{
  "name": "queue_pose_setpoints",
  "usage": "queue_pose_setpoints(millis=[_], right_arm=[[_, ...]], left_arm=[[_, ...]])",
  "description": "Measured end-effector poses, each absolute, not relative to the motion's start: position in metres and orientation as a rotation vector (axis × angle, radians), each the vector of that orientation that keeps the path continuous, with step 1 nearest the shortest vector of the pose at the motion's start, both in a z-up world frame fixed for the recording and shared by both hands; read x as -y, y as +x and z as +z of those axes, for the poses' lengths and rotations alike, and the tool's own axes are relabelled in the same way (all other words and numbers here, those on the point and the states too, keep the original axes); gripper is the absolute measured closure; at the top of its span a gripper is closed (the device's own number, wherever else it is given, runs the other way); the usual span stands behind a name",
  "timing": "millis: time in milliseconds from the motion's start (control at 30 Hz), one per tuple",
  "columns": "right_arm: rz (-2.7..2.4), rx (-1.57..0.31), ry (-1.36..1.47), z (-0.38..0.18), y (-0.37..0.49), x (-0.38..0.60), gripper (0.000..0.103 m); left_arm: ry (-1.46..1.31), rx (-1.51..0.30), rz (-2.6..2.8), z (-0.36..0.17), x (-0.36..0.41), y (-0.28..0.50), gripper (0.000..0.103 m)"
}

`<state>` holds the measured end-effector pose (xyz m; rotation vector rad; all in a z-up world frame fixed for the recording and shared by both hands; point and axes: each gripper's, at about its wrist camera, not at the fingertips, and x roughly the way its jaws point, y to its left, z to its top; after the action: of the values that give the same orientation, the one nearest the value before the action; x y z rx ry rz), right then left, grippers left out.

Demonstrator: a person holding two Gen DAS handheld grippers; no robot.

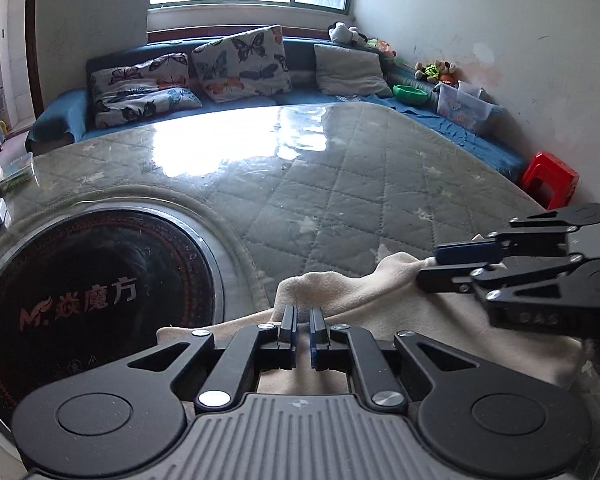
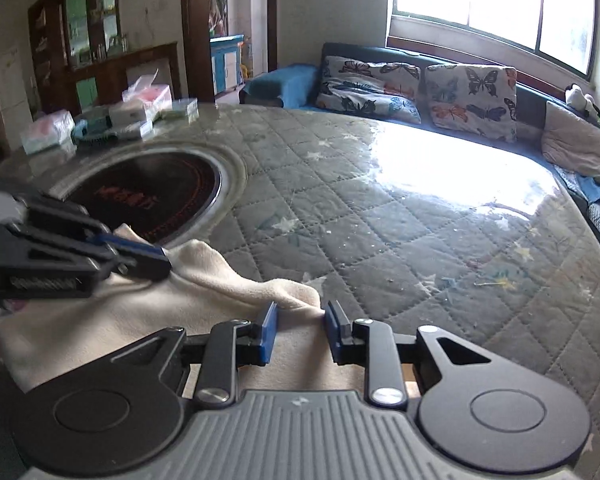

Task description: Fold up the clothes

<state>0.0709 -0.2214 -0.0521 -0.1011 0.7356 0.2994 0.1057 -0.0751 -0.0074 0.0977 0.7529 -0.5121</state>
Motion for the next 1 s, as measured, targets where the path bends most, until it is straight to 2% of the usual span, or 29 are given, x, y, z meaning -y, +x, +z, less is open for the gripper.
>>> queue_pose_setpoints(millis=[267, 567, 1000], right_arm=[[0.276, -0.713, -0.054, -0.038, 0.036, 0.242, 0.078], [0.204, -0.732, 0.005, -0.052, 0.024, 0.270, 0.078], [0.381, -0.677, -0.108, -0.032, -0.030, 0.240, 0.078]], left_arm=[[0.092, -0.736, -0.495, -0.001, 0.075, 0.097, 0.095], [0.113, -0.676, -0.500, 0.017, 0.070, 0.057, 0.095], [0.120, -0.674, -0.557, 0.009, 0.068, 0.003, 0.095]])
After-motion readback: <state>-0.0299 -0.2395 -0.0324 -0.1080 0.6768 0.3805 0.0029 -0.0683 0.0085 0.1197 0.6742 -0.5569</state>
